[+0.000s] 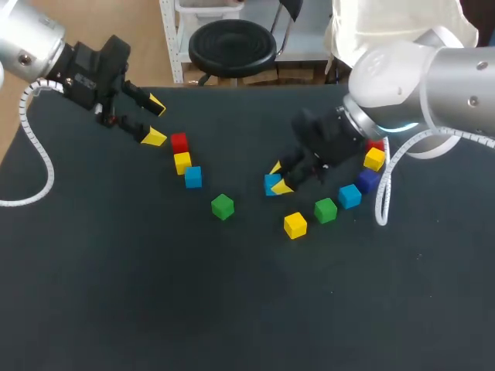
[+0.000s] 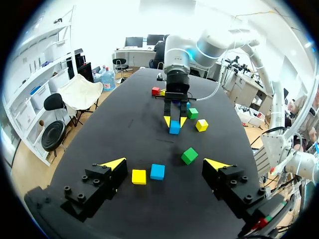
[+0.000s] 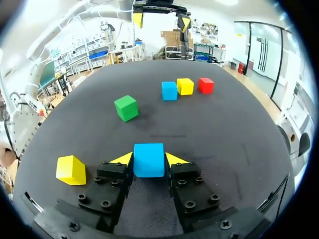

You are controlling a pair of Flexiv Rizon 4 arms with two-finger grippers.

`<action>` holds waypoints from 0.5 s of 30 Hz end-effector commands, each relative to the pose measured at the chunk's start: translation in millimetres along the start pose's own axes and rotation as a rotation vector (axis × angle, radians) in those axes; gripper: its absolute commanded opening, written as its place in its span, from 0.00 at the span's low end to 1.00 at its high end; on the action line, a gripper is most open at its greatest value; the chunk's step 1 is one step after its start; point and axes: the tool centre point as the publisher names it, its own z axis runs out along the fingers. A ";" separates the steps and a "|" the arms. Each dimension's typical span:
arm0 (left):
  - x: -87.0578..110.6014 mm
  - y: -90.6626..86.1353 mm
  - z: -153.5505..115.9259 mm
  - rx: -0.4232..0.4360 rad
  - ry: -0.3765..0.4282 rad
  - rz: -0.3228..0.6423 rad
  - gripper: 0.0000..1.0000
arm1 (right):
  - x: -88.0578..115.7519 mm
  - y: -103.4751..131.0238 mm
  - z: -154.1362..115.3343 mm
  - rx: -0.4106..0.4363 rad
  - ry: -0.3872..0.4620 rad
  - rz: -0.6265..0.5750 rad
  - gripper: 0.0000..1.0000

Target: Place the blue cubes, place green cubes on the blue cubes, place the yellow cubes on the green cubes, then place the red cubes on the yellow cubes, and place purple cube on the red cubes.

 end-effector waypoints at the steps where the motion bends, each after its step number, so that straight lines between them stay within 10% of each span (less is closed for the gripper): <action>1: 0.9 -0.7 0.1 -0.002 -0.003 0.002 1.00 | 1.6 -3.1 1.6 -0.006 -0.005 -0.001 0.00; 15: 0.9 -0.7 0.1 -0.002 -0.003 0.002 1.00 | 2.4 -8.6 4.8 -0.028 -0.003 -0.011 0.00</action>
